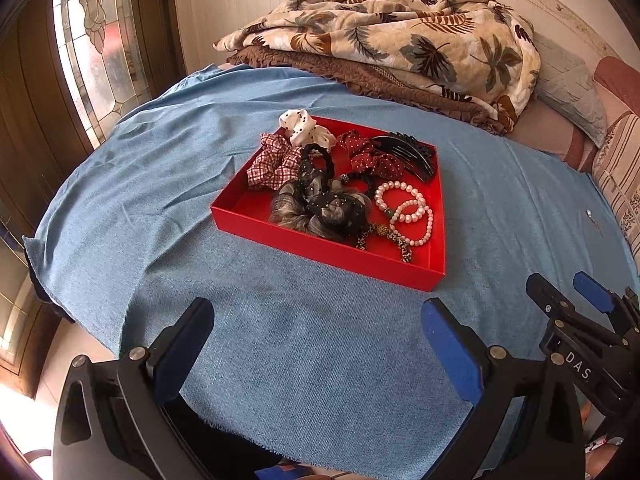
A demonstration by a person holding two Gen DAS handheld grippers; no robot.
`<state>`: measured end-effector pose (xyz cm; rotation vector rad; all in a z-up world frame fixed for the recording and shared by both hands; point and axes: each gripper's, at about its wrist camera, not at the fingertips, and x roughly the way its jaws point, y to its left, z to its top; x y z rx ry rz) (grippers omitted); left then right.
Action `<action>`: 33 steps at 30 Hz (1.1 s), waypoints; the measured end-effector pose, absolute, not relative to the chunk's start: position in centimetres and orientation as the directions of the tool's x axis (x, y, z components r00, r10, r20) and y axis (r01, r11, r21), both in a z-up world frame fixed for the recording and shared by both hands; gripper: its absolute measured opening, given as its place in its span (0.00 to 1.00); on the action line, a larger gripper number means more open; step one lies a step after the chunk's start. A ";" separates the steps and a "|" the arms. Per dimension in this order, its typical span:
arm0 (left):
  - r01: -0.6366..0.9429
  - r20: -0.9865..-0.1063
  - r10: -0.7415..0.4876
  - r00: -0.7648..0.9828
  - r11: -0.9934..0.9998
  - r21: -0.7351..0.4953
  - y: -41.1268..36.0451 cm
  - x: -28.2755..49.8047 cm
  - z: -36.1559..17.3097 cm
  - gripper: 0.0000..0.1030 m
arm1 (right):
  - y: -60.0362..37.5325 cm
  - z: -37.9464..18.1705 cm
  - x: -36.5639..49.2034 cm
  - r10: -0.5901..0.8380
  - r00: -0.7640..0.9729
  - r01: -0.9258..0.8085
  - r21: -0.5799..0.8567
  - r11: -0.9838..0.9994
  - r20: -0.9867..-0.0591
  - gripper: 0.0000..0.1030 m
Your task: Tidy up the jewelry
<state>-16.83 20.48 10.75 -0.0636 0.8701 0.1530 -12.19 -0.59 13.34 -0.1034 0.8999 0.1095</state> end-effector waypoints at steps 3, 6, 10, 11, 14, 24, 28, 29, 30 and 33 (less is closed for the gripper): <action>-0.160 -0.768 0.107 0.632 0.987 0.006 20.6 -16.7 10.6 1.00 | -0.5 13.2 -12.1 0.050 0.614 -0.140 -0.046 0.989 -0.787 0.79; -0.161 -0.770 0.105 0.629 0.987 0.003 20.7 -16.6 10.5 1.00 | -0.5 13.0 -12.1 0.049 0.612 -0.140 -0.048 0.989 -0.790 0.79; -0.162 -0.776 0.107 0.621 0.987 0.006 20.7 -16.6 10.3 1.00 | -0.4 13.0 -12.1 0.047 0.610 -0.140 -0.049 0.989 -0.791 0.79; -0.162 -0.778 0.107 0.619 0.987 0.008 20.7 -16.5 10.3 1.00 | -0.4 13.0 -12.1 0.047 0.610 -0.141 -0.050 0.989 -0.791 0.79; -0.162 -0.781 0.109 0.615 0.987 0.010 20.7 -16.5 10.1 1.00 | -0.3 12.9 -12.1 0.046 0.611 -0.140 -0.050 0.989 -0.790 0.80; -0.162 -0.781 0.108 0.615 0.987 0.008 20.9 -16.4 10.0 1.00 | -0.2 12.8 -12.2 0.044 0.610 -0.143 -0.056 0.988 -0.791 0.80; -0.163 -0.781 0.108 0.615 0.987 0.009 20.9 -16.4 10.0 1.00 | 0.0 12.8 -12.3 0.044 0.611 -0.150 -0.060 0.987 -0.790 0.80; -0.163 -0.781 0.108 0.615 0.987 0.008 20.9 -16.4 10.0 1.00 | 0.0 12.8 -12.3 0.045 0.611 -0.152 -0.061 0.987 -0.790 0.80; -0.163 -0.781 0.108 0.615 0.987 0.008 20.9 -16.4 10.0 1.00 | 0.1 12.8 -12.3 0.046 0.611 -0.153 -0.061 0.986 -0.790 0.80; -0.163 -0.782 0.106 0.614 0.987 0.006 21.0 -16.4 10.0 1.00 | 0.1 12.8 -12.3 0.048 0.610 -0.158 -0.062 0.985 -0.791 0.80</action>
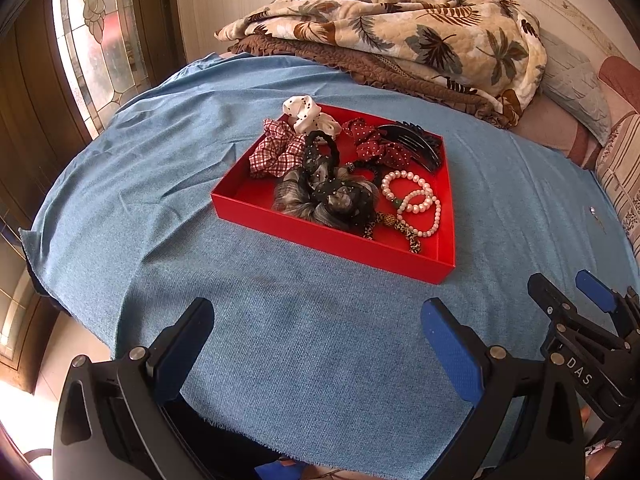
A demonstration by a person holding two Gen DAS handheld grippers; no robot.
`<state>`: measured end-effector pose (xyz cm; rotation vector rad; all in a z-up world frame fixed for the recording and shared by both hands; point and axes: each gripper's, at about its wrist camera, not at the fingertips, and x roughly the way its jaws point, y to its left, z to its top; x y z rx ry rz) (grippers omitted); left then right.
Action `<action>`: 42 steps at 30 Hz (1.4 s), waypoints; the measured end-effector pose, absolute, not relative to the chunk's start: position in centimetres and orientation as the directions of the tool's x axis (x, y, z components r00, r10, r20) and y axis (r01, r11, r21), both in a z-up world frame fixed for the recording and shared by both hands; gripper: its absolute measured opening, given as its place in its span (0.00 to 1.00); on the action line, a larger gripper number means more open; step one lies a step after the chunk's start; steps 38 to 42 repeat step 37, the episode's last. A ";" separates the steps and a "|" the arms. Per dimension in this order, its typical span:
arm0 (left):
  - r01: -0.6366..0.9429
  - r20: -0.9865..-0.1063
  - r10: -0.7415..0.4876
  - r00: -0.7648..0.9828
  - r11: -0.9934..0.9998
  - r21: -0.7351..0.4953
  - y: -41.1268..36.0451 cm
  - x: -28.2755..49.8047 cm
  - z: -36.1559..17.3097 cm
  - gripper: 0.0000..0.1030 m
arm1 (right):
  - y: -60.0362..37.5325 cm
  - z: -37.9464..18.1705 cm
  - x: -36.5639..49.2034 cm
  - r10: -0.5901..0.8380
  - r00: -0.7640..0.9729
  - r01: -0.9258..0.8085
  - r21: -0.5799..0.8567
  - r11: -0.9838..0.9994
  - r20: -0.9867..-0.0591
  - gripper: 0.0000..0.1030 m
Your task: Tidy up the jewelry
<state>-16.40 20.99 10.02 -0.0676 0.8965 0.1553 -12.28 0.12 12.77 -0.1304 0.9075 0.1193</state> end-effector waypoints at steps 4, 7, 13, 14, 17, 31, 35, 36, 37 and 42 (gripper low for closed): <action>-0.164 -0.783 0.106 0.613 0.986 0.005 21.1 -16.4 9.8 1.00 | 0.2 12.8 -12.3 0.056 0.611 -0.167 -0.060 0.984 -0.790 0.80; -0.169 -0.784 0.108 0.612 0.986 0.004 21.2 -16.5 9.6 1.00 | 0.3 12.8 -12.3 0.059 0.613 -0.173 -0.061 0.983 -0.788 0.80; -0.169 -0.784 0.107 0.612 0.986 0.003 21.4 -16.4 9.7 1.00 | 0.5 12.8 -12.4 0.059 0.613 -0.178 -0.065 0.982 -0.788 0.80; -0.169 -0.784 0.107 0.611 0.986 0.003 21.4 -16.4 9.6 1.00 | 0.5 12.8 -12.4 0.060 0.613 -0.179 -0.065 0.982 -0.787 0.80; -0.169 -0.785 0.107 0.611 0.986 0.003 21.5 -16.4 9.6 1.00 | 0.6 12.8 -12.5 0.062 0.612 -0.183 -0.065 0.981 -0.788 0.80; -0.173 -0.785 0.109 0.610 0.985 0.002 21.9 -16.4 9.6 1.00 | 0.8 12.5 -12.5 0.079 0.596 -0.195 -0.049 0.979 -0.799 0.80; -0.182 -0.780 0.124 0.614 0.983 0.014 21.9 -16.5 10.0 1.00 | 0.7 12.4 -12.6 0.091 0.588 -0.197 -0.033 0.980 -0.804 0.80; -0.185 -0.777 0.133 0.616 0.983 0.021 21.9 -16.5 10.1 1.00 | 0.6 12.4 -12.6 0.093 0.589 -0.196 -0.031 0.980 -0.803 0.80; -0.187 -0.773 0.142 0.618 0.982 0.030 21.8 -16.3 10.4 1.00 | 0.5 12.4 -12.6 0.095 0.589 -0.194 -0.027 0.981 -0.802 0.80; -0.187 -0.773 0.142 0.618 0.982 0.030 21.8 -16.3 10.4 1.00 | 0.5 12.4 -12.6 0.095 0.589 -0.194 -0.027 0.981 -0.802 0.80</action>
